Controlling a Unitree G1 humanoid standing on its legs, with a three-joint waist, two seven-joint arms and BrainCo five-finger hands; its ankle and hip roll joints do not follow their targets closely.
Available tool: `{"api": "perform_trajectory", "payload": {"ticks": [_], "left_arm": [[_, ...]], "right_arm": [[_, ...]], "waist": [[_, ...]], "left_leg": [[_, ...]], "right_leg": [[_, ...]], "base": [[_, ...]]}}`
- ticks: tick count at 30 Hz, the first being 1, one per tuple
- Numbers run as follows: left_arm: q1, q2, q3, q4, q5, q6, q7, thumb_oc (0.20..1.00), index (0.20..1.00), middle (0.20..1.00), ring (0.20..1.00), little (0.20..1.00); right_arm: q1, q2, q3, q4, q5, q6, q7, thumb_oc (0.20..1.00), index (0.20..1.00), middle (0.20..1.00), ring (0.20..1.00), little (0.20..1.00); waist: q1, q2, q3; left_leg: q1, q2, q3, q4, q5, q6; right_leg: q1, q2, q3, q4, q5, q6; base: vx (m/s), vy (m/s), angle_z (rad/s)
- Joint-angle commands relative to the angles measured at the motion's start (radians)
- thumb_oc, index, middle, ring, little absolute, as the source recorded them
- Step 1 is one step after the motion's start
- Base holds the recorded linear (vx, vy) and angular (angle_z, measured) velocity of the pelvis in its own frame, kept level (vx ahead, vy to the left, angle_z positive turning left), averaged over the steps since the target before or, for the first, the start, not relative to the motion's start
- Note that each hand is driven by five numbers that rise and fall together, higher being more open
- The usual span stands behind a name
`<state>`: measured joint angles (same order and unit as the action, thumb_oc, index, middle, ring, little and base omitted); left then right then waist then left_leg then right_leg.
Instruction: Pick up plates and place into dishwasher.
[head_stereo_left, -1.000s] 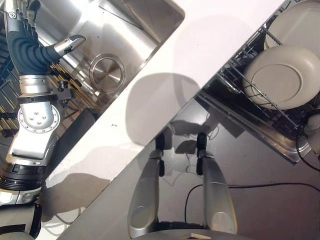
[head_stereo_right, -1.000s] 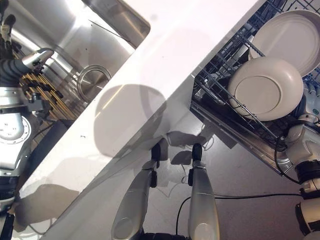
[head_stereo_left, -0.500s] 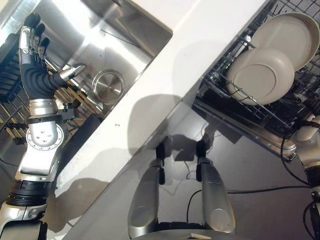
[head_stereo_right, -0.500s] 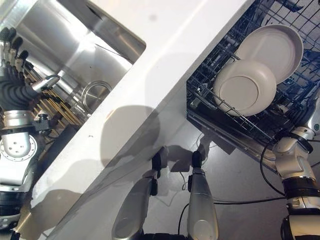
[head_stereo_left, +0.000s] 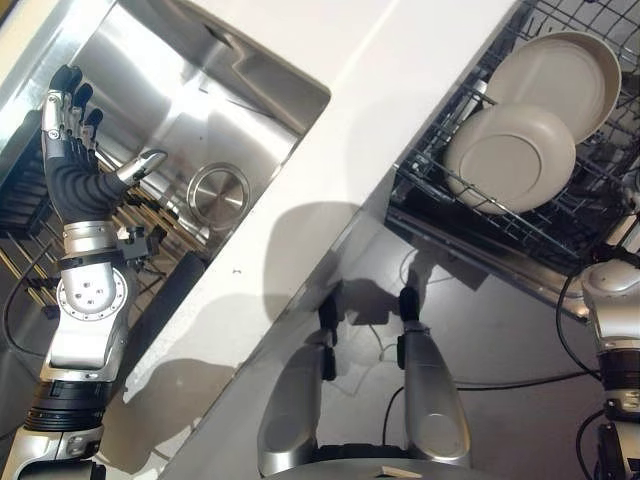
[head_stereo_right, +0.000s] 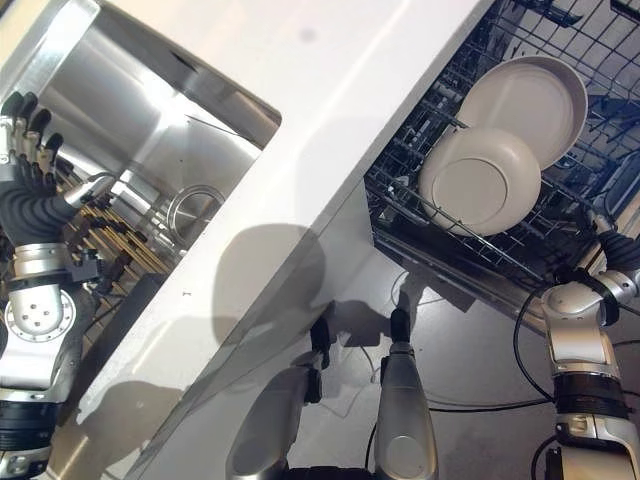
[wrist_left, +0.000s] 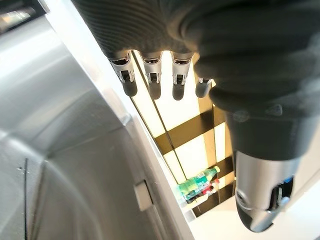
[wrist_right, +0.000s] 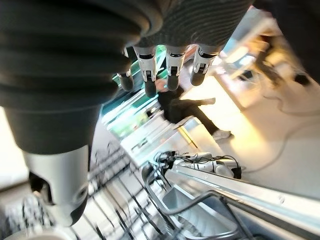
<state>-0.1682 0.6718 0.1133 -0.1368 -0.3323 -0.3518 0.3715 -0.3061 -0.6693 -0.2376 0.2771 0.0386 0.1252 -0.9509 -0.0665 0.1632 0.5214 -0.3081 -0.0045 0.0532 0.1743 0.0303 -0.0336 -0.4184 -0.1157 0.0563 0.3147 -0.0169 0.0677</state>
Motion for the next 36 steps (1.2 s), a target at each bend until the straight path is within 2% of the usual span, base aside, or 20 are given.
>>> {"api": "perform_trajectory", "payload": {"ticks": [1, 7, 11, 16, 19, 21, 24, 27, 29, 32, 34, 36], "left_arm": [[0.009, -0.057, 0.024, -0.027, -0.027, -0.062, 0.012, 1.0, 1.0, 1.0, 1.0, 1.0], [-0.025, -0.077, -0.008, -0.013, -0.021, -0.057, 0.052, 1.0, 1.0, 1.0, 1.0, 1.0], [-0.036, -0.087, -0.022, -0.012, -0.015, -0.06, 0.077, 1.0, 1.0, 1.0, 1.0, 1.0], [-0.041, -0.089, -0.044, -0.017, -0.015, -0.07, 0.091, 1.0, 1.0, 1.0, 1.0, 1.0], [-0.048, -0.094, -0.052, -0.018, -0.014, -0.075, 0.092, 1.0, 1.0, 1.0, 1.0, 1.0], [-0.051, -0.094, -0.057, -0.016, -0.01, -0.075, 0.093, 1.0, 1.0, 1.0, 1.0, 1.0], [-0.062, -0.092, -0.074, -0.02, 0.003, -0.069, 0.103, 1.0, 1.0, 1.0, 1.0, 1.0], [-0.088, -0.085, -0.093, -0.017, 0.016, -0.06, 0.118, 1.0, 1.0, 1.0, 1.0, 1.0], [-0.101, -0.079, -0.107, -0.014, 0.02, -0.054, 0.126, 1.0, 1.0, 1.0, 1.0, 1.0], [-0.113, -0.078, -0.114, -0.028, 0.024, -0.031, 0.132, 1.0, 1.0, 1.0, 1.0, 1.0], [-0.127, -0.071, -0.127, -0.034, 0.028, -0.018, 0.137, 1.0, 1.0, 1.0, 1.0, 1.0], [-0.145, -0.069, -0.13, -0.037, 0.032, -0.003, 0.137, 1.0, 1.0, 1.0, 1.0, 1.0]], "right_arm": [[0.016, -0.036, -0.014, -0.045, 0.093, -0.086, 0.043, 1.0, 1.0, 1.0, 1.0, 1.0], [-0.084, -0.043, 0.028, -0.013, 0.196, -0.125, 0.133, 1.0, 1.0, 1.0, 1.0, 1.0], [-0.124, -0.027, 0.033, 0.008, 0.292, -0.201, 0.138, 1.0, 1.0, 1.0, 1.0, 1.0], [-0.158, -0.004, 0.026, 0.042, 0.374, -0.271, 0.149, 1.0, 1.0, 1.0, 1.0, 1.0], [-0.181, 0.013, 0.025, 0.076, 0.483, -0.341, 0.202, 1.0, 1.0, 1.0, 1.0, 1.0], [-0.187, 0.026, 0.024, 0.09, 0.504, -0.353, 0.204, 1.0, 1.0, 1.0, 1.0, 1.0], [-0.204, 0.034, 0.029, 0.11, 0.519, -0.35, 0.182, 1.0, 1.0, 1.0, 1.0, 1.0], [-0.229, 0.048, 0.048, 0.133, 0.536, -0.329, 0.21, 1.0, 1.0, 1.0, 1.0, 1.0], [-0.25, 0.045, 0.07, 0.166, 0.55, -0.272, 0.253, 1.0, 1.0, 1.0, 1.0, 1.0], [-0.277, 0.044, 0.108, 0.187, 0.555, -0.244, 0.304, 1.0, 1.0, 1.0, 1.0, 1.0], [-0.302, 0.049, 0.157, 0.206, 0.564, -0.224, 0.379, 1.0, 1.0, 1.0, 1.0, 1.0], [-0.321, 0.052, 0.189, 0.225, 0.557, -0.227, 0.425, 1.0, 1.0, 1.0, 1.0, 1.0]], "waist": [[-0.046, 0.06, -0.068], [-0.063, 0.1, -0.031], [-0.071, 0.121, -0.002], [-0.061, 0.141, -0.001], [-0.055, 0.148, -0.001], [-0.052, 0.148, -0.001], [-0.045, 0.148, -0.001], [-0.038, 0.149, -0.001], [-0.031, 0.151, -0.001], [-0.021, 0.15, -0.001], [-0.008, 0.145, -0.001], [0.0, 0.141, -0.001]], "left_leg": [[-0.081, -0.024, -0.012, 0.187, -0.119, -0.007], [-0.105, -0.039, 0.009, 0.224, -0.133, -0.007], [-0.127, -0.043, 0.023, 0.24, -0.137, -0.006], [-0.164, -0.051, 0.025, 0.256, -0.14, -0.004], [-0.18, -0.053, 0.025, 0.267, -0.145, -0.004], [-0.19, -0.054, 0.023, 0.275, -0.147, -0.004], [-0.22, -0.054, 0.02, 0.29, -0.15, -0.001], [-0.26, -0.055, 0.015, 0.313, -0.154, 0.002], [-0.28, -0.057, 0.01, 0.339, -0.172, 0.001], [-0.308, -0.06, 0.005, 0.355, -0.174, 0.003], [-0.329, -0.059, -0.001, 0.366, -0.175, 0.005], [-0.339, -0.059, -0.005, 0.37, -0.173, 0.005]], "right_leg": [[0.004, -0.05, 0.009, -0.081, 0.035, 0.007], [-0.041, -0.071, 0.048, -0.043, 0.026, 0.014], [-0.076, -0.081, 0.067, -0.013, 0.017, 0.018], [-0.127, -0.094, 0.073, 0.021, 0.009, 0.022], [-0.146, -0.098, 0.073, 0.034, 0.003, 0.022], [-0.156, -0.098, 0.075, 0.043, 0.0, 0.022], [-0.188, -0.097, 0.075, 0.065, -0.005, 0.022], [-0.229, -0.091, 0.076, 0.102, -0.016, 0.018], [-0.251, -0.085, 0.075, 0.138, -0.038, 0.015], [-0.277, -0.081, 0.073, 0.159, -0.044, 0.01], [-0.294, -0.081, 0.066, 0.169, -0.045, 0.007], [-0.304, -0.081, 0.06, 0.177, -0.047, 0.005]], "base": [[-0.05, 0.189, -0.21], [-0.05, 0.156, -0.14], [-0.08, 0.095, -0.14], [-0.04, 0.045, -0.03], [-0.01, 0.008, 0.02], [0.0, -0.009, 0.05], [-0.02, -0.04, 0.03], [-0.02, -0.048, 0.07], [0.02, -0.041, 0.07], [-0.01, -0.04, 0.05], [-0.02, -0.074, 0.03], [-0.01, -0.05, 0.03]]}}
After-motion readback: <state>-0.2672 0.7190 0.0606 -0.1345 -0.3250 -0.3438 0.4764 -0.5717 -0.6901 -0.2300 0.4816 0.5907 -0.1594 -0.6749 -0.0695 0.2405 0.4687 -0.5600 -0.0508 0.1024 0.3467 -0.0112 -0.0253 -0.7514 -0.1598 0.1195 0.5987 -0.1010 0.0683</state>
